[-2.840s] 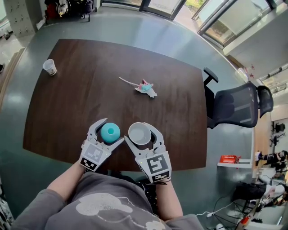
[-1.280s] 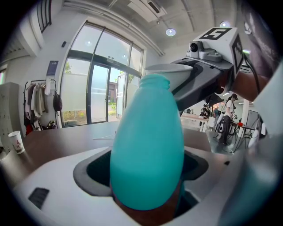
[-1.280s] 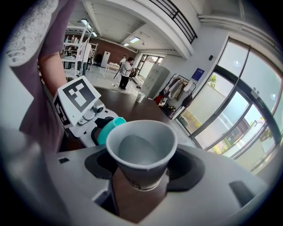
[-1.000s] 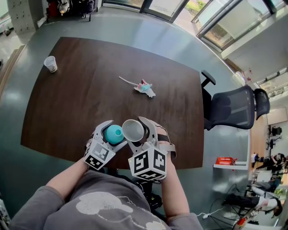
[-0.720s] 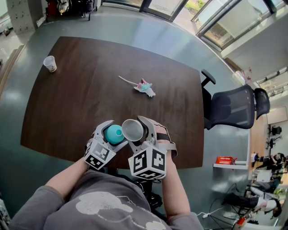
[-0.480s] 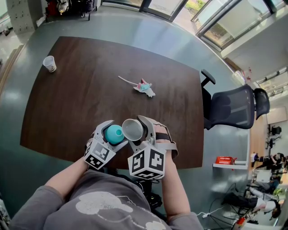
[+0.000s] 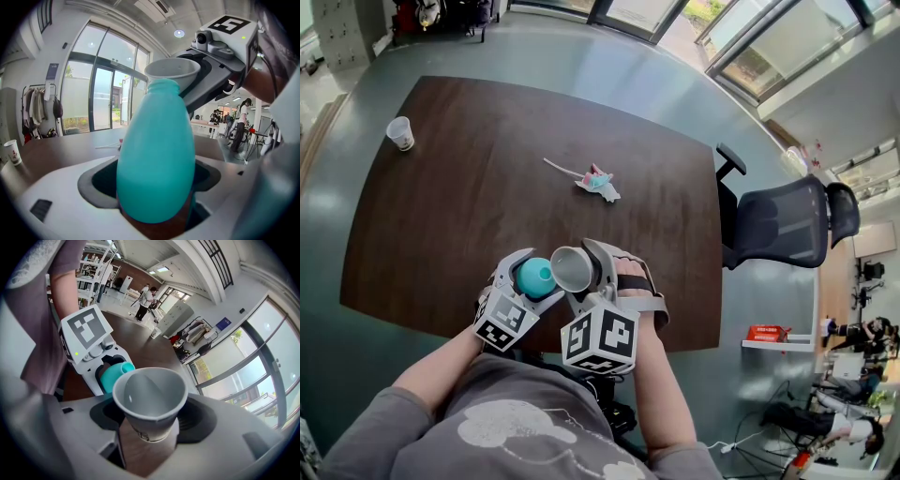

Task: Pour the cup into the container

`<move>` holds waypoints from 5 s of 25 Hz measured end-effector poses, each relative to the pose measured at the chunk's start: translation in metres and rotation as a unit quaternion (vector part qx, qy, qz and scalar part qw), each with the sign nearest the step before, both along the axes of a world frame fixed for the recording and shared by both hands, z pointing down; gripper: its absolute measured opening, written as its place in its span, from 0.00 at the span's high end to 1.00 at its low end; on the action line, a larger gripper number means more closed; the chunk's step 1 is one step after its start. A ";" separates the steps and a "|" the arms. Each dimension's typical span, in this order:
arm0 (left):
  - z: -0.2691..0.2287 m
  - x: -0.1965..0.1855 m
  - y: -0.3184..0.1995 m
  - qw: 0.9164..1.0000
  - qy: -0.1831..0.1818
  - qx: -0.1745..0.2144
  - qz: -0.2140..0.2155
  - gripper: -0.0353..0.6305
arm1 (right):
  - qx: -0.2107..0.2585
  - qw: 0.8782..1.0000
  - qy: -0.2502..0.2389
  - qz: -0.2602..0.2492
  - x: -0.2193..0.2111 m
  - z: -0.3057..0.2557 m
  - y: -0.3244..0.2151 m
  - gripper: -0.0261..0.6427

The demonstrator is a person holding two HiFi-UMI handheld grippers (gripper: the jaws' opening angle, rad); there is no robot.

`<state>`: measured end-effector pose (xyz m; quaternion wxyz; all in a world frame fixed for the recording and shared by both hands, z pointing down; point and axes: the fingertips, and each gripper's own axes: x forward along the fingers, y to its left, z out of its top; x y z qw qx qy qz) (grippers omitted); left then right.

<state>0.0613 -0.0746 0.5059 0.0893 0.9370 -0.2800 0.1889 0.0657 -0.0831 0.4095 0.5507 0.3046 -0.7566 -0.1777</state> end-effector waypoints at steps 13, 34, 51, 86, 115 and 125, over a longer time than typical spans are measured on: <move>0.000 0.001 0.000 1.000 0.005 0.000 -0.002 0.31 | -0.004 0.999 0.040 0.009 0.002 0.001 0.001 0.53; 0.007 0.003 -0.007 1.000 0.006 0.002 -0.007 0.31 | 0.003 0.997 0.083 -0.002 0.003 0.003 -0.007 0.53; 0.010 0.002 -0.011 1.000 0.011 -0.002 -0.011 0.31 | 0.012 0.994 0.104 -0.013 0.002 0.006 -0.012 0.53; -0.018 -0.025 -0.024 0.997 0.024 0.032 -0.060 0.31 | -0.011 0.889 -0.429 0.159 0.034 -0.021 -0.024 0.53; 0.049 -0.076 -0.042 0.985 -0.017 0.017 -0.172 0.31 | 0.014 0.840 -0.477 0.257 0.052 0.115 -0.009 0.53; 0.062 -0.079 -0.043 0.983 -0.019 0.005 -0.184 0.31 | 0.003 0.840 -0.464 0.282 0.053 0.139 -0.014 0.52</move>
